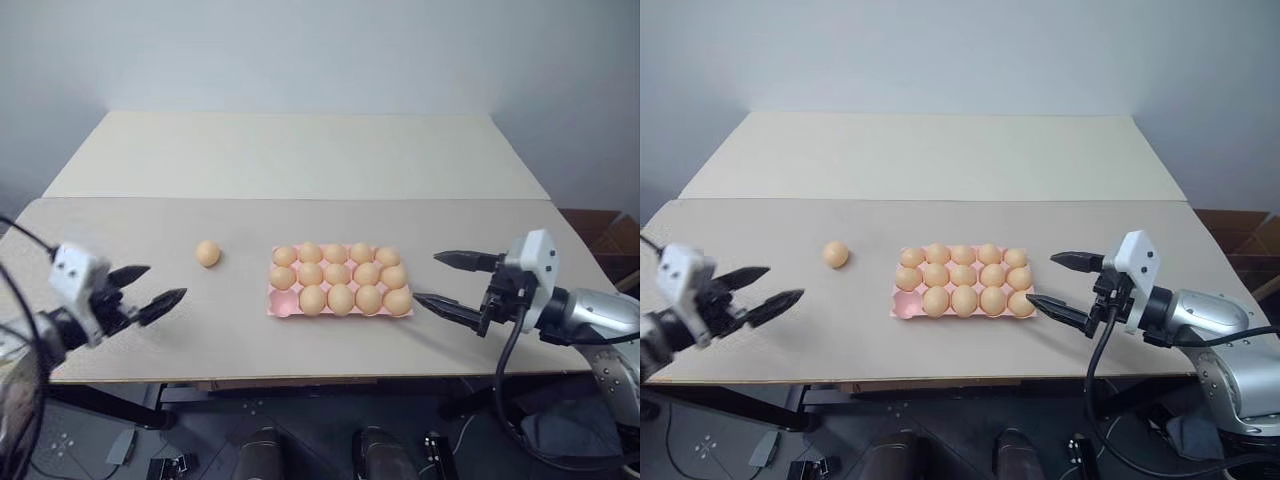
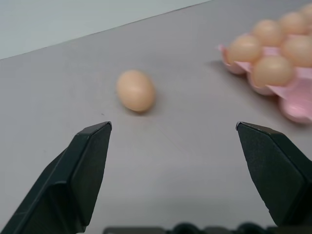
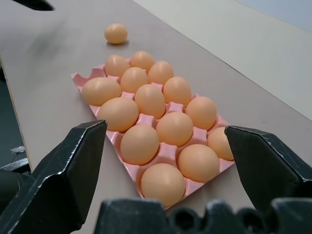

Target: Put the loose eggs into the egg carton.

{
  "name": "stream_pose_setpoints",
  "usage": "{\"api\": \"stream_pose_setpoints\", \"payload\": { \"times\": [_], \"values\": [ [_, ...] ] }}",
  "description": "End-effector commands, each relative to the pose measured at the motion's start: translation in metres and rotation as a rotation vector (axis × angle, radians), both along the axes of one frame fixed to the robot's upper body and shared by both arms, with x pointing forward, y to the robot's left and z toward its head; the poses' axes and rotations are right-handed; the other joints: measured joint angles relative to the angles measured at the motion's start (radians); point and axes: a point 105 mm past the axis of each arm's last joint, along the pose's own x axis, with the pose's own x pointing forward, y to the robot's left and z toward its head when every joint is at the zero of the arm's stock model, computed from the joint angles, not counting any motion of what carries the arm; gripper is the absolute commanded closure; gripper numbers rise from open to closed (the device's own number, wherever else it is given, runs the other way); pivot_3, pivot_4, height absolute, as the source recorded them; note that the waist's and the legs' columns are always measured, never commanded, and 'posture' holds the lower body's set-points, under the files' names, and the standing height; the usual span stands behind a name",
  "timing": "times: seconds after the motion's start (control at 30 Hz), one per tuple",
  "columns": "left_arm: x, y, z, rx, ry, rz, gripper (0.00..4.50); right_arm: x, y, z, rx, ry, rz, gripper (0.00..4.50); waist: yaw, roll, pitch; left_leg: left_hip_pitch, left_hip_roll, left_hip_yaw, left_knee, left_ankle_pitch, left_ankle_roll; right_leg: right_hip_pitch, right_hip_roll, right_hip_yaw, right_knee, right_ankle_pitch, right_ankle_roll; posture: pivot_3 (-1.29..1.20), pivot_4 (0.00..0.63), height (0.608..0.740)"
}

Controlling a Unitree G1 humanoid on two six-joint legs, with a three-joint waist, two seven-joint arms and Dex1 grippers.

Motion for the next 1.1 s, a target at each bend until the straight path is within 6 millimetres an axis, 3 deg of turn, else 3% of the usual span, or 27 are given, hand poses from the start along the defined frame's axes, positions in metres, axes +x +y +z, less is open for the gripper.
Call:
{"api": "stream_pose_setpoints", "payload": {
  "times": [0.03, 0.3, 0.47, 0.57, 0.77, 0.9, 1.1],
  "values": [
    [0.029, -0.001, -0.013, 0.017, 0.038, 0.133, 0.05, -0.004, 0.005, 0.014, -0.016, -0.079, 0.015, 0.0, -0.002, 0.0, 0.0, 0.0, 0.0, 0.0, 0.0, 0.0, 0.0, 0.0, 0.0, 0.0, 0.0, 0.0, 0.0, 0.0, 0.15, 0.74],
    [0.085, -0.019, -0.03, -0.035, 0.11, 0.274, 0.05, -0.008, 0.007, 0.014, -0.016, -0.092, 0.007, 0.0, -0.005, -0.001, 0.0, -0.001, -0.001, -0.001, 0.0, 0.0, 0.0, 0.0, 0.001, 0.0, 0.0, 0.001, 0.001, 0.0, 0.15, 0.74],
    [0.102, -0.03, -0.039, -0.076, 0.152, 0.297, 0.05, -0.01, 0.007, 0.015, -0.017, -0.096, 0.005, 0.0, -0.006, -0.001, 0.0, -0.001, -0.001, -0.001, 0.0, 0.0, 0.0, 0.0, 0.001, 0.0, 0.0, 0.001, 0.001, 0.0, 0.15, 0.74],
    [0.104, -0.035, -0.039, -0.083, 0.159, 0.285, 0.63, -0.011, 0.006, 0.015, -0.018, -0.099, 0.001, 0.0, -0.004, -0.001, 0.0, -0.001, -0.001, -0.001, 0.0, 0.0, 0.0, 0.0, 0.0, 0.0, 0.0, 0.001, 0.001, 0.0, 0.15, 0.74],
    [0.099, -0.041, -0.035, -0.063, 0.13, 0.232, 2.64, -0.012, 0.005, 0.016, -0.016, -0.1, -0.012, 0.0, -0.003, -0.001, 0.0, -0.001, -0.002, -0.001, 0.0, 0.0, 0.0, 0.0, 0.0, 0.0, 0.0, 0.001, 0.001, 0.0, 0.15, 0.74],
    [0.079, -0.058, -0.02, 0.009, 0.059, 0.027, 2.8, -0.015, 0.004, 0.014, -0.018, -0.092, -0.014, 0.0, -0.008, -0.001, 0.0, -0.001, -0.001, -0.001, 0.0, 0.0, 0.0, -0.001, 0.0, 0.001, 0.0, 0.001, 0.001, 0.0, 0.15, 0.74],
    [0.027, -0.093, 0.003, 0.026, 0.032, -0.408, 2.8, -0.038, 0.008, 0.011, -0.01, -0.03, 0.168, 0.0, -0.006, -0.001, 0.0, -0.001, -0.001, -0.001, 0.0, 0.0, 0.0, -0.001, 0.0, 0.0, 0.0, 0.001, 0.001, 0.0, 0.15, 0.74]
  ]
}}
